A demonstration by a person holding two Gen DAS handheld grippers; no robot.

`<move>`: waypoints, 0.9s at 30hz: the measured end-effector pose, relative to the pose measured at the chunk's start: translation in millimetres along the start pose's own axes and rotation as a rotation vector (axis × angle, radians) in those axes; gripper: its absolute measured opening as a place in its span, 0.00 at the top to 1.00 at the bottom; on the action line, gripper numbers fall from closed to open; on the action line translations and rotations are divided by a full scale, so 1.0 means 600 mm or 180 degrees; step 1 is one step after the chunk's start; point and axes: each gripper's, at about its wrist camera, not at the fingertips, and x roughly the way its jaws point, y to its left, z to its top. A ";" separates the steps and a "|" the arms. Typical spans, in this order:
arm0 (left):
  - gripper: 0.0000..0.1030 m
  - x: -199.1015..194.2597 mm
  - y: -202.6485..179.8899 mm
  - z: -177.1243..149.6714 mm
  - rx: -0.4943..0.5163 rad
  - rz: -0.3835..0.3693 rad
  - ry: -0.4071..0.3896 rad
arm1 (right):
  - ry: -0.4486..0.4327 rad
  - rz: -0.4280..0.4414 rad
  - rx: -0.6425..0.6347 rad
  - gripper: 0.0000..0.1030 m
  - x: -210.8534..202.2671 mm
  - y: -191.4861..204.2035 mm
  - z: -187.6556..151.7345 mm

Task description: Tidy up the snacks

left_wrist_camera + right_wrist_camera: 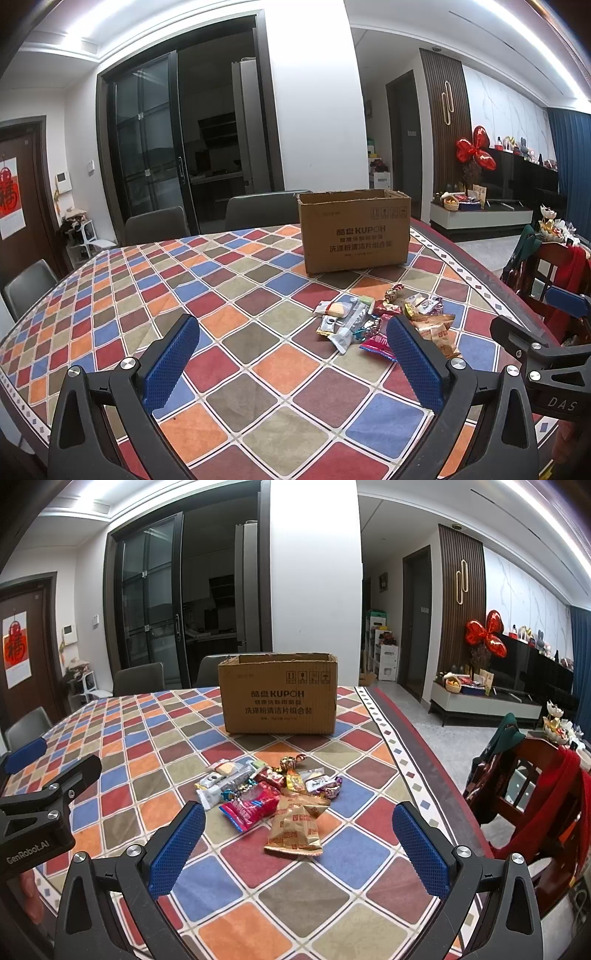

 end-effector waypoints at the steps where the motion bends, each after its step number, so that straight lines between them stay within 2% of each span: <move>1: 0.00 0.000 0.000 -0.001 0.0000 0.0001 -0.0004 | 0.0002 -0.0002 -0.0001 0.01 0.000 0.000 0.000; 27: 0.00 0.012 -0.002 0.000 0.0018 -0.0082 0.0046 | 0.0053 0.0056 0.0012 0.01 0.001 0.003 -0.011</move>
